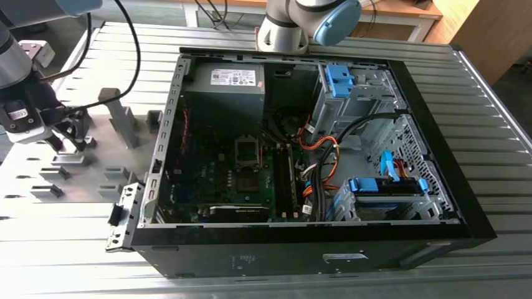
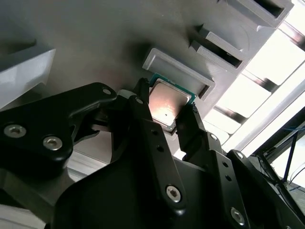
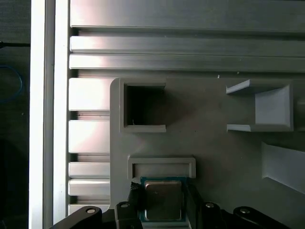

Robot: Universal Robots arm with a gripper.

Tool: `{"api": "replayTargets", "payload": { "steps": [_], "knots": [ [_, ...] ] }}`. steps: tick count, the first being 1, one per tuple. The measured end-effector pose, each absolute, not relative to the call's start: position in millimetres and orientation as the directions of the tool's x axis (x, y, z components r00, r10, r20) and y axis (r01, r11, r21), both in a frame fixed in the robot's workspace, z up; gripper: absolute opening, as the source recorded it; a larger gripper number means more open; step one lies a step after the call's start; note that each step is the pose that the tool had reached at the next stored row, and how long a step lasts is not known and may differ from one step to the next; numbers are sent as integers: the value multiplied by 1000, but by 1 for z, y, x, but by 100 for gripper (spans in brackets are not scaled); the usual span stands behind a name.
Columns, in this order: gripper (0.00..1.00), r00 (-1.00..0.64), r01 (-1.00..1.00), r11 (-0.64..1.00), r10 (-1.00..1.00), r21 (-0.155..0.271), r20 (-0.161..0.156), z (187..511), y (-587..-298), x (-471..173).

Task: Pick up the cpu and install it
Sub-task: 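Pick up the cpu and move it towards the insertion slot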

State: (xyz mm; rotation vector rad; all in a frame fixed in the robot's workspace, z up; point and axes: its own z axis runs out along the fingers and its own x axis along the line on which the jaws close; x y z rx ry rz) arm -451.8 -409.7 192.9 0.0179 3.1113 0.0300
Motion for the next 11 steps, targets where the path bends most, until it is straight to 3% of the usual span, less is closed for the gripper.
{"api": "replayTargets", "payload": {
  "steps": [11],
  "knots": [
    [47,-999,11,1000,12,19,-30,219,-410,-452]
  ]
}}
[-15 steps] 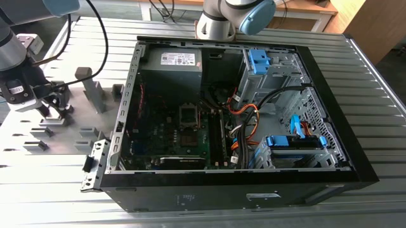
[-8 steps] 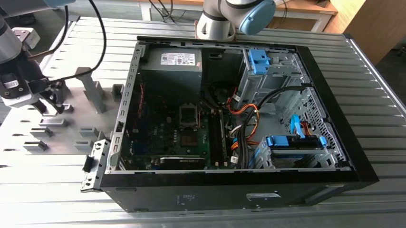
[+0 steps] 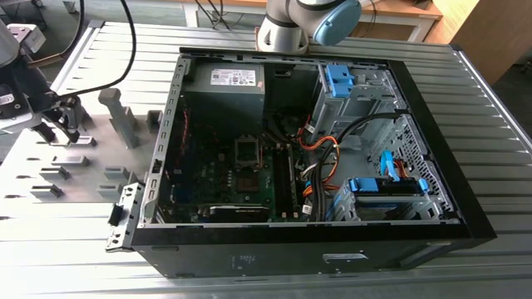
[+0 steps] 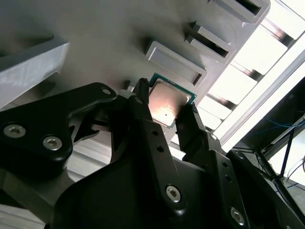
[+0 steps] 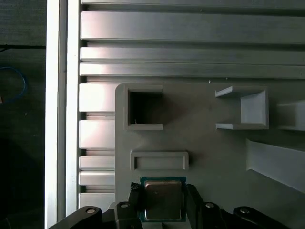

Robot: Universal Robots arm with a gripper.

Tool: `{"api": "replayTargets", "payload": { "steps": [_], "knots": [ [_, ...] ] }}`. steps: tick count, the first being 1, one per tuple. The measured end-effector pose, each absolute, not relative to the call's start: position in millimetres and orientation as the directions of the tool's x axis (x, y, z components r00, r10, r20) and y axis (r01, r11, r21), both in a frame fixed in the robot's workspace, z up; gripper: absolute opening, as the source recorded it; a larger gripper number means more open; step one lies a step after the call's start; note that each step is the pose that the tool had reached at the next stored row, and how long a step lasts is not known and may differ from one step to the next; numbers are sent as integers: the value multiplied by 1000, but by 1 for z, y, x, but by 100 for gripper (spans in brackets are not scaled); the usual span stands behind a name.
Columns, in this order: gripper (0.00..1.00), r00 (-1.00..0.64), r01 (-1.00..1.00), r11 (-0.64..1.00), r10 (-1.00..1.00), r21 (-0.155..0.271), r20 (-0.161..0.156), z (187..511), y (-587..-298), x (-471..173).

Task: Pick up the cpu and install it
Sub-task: 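Pick up the cpu and move it towards the insertion slot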

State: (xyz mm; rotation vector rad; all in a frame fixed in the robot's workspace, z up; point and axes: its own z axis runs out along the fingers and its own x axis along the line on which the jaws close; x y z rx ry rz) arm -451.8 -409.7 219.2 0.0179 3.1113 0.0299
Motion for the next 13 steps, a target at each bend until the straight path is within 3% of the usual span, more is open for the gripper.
{"api": "replayTargets", "payload": {
  "steps": [13],
  "knots": [
    [47,-999,11,1000,12,19,-30,222,-410,-452]
  ]
}}
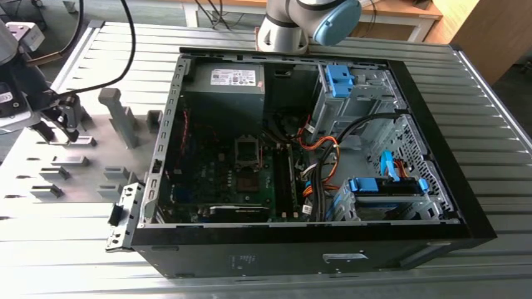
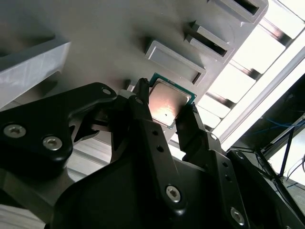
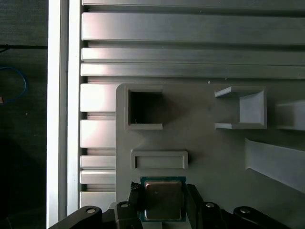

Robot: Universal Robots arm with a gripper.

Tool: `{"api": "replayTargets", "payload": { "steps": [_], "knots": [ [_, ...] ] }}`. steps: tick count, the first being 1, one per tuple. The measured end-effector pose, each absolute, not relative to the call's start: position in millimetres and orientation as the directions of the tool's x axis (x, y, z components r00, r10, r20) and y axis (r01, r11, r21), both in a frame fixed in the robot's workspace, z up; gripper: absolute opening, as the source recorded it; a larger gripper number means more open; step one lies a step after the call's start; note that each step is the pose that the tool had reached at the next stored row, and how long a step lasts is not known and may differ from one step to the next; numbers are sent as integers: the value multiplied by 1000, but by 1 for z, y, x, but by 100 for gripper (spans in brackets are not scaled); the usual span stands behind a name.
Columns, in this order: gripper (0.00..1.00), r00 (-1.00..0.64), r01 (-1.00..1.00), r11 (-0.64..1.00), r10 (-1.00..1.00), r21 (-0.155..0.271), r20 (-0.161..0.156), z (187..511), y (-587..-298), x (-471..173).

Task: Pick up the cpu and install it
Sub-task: 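Pick up the cpu and move it towards the insertion slot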

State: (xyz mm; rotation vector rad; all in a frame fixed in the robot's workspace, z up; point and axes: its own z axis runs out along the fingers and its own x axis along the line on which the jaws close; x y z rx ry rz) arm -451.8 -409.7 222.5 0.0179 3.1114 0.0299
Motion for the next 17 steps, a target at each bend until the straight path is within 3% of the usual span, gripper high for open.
{"api": "replayTargets", "payload": {
  "steps": [17],
  "knots": [
    [47,-999,11,1000,12,19,-30,232,-410,-452]
  ]
}}
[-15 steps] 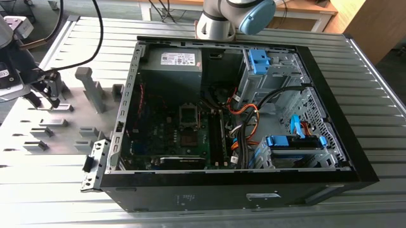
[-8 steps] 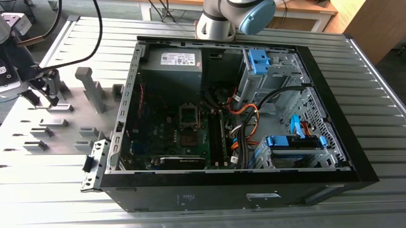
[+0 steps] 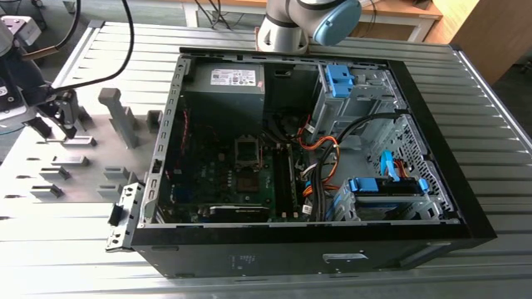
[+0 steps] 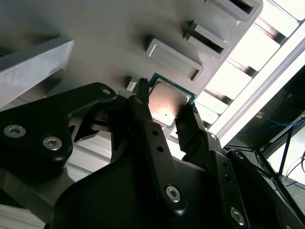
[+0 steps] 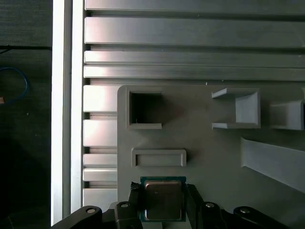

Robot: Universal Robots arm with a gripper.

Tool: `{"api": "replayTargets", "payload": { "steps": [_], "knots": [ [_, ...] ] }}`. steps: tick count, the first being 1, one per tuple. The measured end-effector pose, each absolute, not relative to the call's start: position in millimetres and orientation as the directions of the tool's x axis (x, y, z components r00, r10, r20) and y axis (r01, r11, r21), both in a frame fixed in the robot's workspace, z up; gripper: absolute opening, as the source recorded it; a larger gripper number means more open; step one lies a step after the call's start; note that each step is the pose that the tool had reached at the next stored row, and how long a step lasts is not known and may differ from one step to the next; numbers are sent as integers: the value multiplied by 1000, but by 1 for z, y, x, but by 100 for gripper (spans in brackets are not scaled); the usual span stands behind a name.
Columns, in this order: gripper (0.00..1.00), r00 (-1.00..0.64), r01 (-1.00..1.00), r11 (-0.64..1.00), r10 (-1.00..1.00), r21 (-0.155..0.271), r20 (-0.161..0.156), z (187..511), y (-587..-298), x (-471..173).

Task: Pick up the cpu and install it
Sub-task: 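Pick up the cpu and move it towards the insertion slot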

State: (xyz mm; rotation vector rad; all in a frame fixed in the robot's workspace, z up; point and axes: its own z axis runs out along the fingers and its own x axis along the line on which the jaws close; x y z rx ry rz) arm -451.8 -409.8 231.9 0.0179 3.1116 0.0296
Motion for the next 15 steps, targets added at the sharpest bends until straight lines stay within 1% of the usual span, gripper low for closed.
{"api": "replayTargets", "payload": {
  "steps": [15],
  "knots": [
    [47,-999,11,1000,12,19,-30,252,-410,-452]
  ]
}}
